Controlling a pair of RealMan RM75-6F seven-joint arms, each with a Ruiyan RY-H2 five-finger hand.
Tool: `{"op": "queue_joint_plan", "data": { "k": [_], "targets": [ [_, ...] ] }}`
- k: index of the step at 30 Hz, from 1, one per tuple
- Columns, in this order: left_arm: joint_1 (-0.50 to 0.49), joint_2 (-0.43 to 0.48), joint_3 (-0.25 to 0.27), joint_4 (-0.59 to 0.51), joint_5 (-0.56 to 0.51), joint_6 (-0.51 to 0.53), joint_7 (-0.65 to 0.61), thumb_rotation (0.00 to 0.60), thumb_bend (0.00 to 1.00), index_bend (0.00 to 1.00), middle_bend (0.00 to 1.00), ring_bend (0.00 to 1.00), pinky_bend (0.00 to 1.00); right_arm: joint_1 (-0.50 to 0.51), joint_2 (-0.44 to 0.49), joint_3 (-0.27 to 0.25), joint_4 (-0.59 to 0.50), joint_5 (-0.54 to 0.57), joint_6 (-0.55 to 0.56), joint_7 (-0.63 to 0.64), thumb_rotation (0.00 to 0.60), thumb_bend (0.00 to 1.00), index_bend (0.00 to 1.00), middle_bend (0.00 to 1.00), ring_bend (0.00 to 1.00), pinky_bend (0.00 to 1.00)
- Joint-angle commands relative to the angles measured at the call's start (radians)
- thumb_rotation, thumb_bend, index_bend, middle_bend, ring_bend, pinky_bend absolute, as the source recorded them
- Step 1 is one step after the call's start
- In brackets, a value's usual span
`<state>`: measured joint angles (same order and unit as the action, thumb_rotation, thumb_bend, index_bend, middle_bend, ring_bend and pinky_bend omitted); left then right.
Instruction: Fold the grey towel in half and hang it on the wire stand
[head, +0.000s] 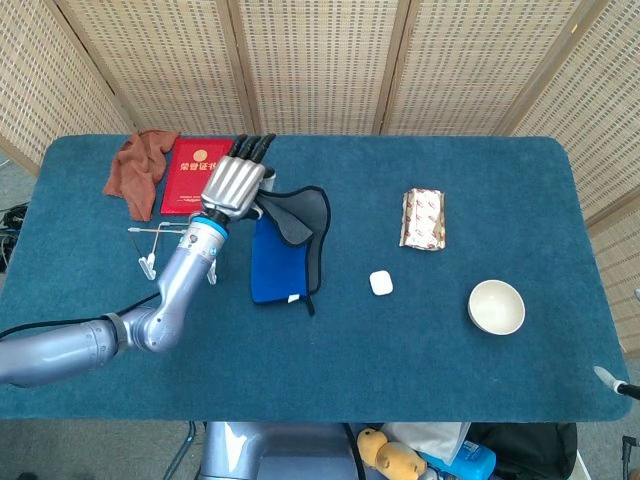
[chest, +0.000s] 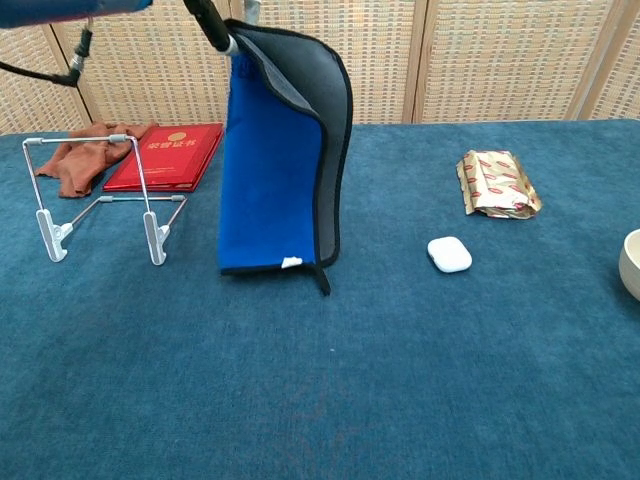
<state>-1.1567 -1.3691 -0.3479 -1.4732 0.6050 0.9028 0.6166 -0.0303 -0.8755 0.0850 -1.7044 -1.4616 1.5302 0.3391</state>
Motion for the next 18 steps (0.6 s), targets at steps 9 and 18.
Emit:
{"op": "queue_joint_plan", "data": {
  "k": [9,18],
  "targets": [
    [0.072,0.198,-0.028,-0.046,-0.017,-0.012,-0.098,0.6,0.85,0.87,0.0,0.0,0.0,-0.003,0.0,-0.008,-0.005,-0.023,0.012,-0.006,0.6,0.0,0.0,0.0,0.0,0.0],
    [0.146,0.3,-0.023,-0.052,0.032,-0.069,-0.24,0.6,0.85,0.87,0.0,0.0,0.0,-0.005,-0.002,-0.013,-0.017,-0.037,0.023,-0.026,0.6,0.0,0.0,0.0,0.0,0.0]
  ]
}}
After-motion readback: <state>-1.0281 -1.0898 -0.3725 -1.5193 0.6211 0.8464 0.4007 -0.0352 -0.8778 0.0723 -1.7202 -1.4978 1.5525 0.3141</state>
